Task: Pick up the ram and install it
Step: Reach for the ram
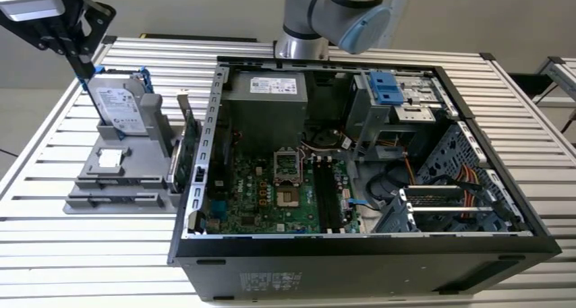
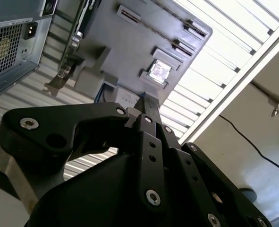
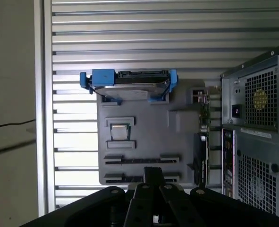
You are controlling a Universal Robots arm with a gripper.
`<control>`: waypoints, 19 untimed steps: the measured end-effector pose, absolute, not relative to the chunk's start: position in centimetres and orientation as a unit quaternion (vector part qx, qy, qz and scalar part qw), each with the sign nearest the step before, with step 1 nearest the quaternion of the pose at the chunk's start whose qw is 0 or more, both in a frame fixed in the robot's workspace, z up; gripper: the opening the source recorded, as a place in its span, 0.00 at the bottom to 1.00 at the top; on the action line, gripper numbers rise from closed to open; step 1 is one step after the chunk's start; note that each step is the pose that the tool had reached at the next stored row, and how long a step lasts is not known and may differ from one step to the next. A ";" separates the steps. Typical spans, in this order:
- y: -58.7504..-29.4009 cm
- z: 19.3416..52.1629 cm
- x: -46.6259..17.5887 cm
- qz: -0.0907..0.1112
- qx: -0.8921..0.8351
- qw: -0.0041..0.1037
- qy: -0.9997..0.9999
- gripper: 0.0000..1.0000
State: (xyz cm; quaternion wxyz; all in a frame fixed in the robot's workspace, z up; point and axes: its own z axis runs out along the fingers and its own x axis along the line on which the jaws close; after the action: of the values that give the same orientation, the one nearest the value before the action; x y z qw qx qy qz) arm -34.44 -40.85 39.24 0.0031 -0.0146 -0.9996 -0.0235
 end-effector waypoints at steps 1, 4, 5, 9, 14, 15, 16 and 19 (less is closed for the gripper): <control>-41.0 39.3 -34.4 -0.023 -0.015 0.003 -1.000 0.00; -41.3 39.2 -34.4 -0.024 -0.015 0.003 -1.000 0.00; -41.4 39.2 -34.4 -0.024 -0.015 0.003 -1.000 0.00; -42.0 39.2 -34.4 -0.024 -0.015 0.003 -1.000 0.00; -42.6 39.2 -34.4 -0.024 -0.015 0.003 -1.000 0.00; -42.7 39.2 -34.4 -0.024 -0.015 0.003 -1.000 0.00; -42.7 39.2 -34.4 -0.023 -0.015 0.003 -1.000 0.00; -43.0 39.2 -34.4 -0.024 -0.015 0.003 -1.000 0.00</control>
State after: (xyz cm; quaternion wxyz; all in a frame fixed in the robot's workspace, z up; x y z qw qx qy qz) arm -34.44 -43.03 39.24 0.0031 -0.0145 -0.9996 -0.0235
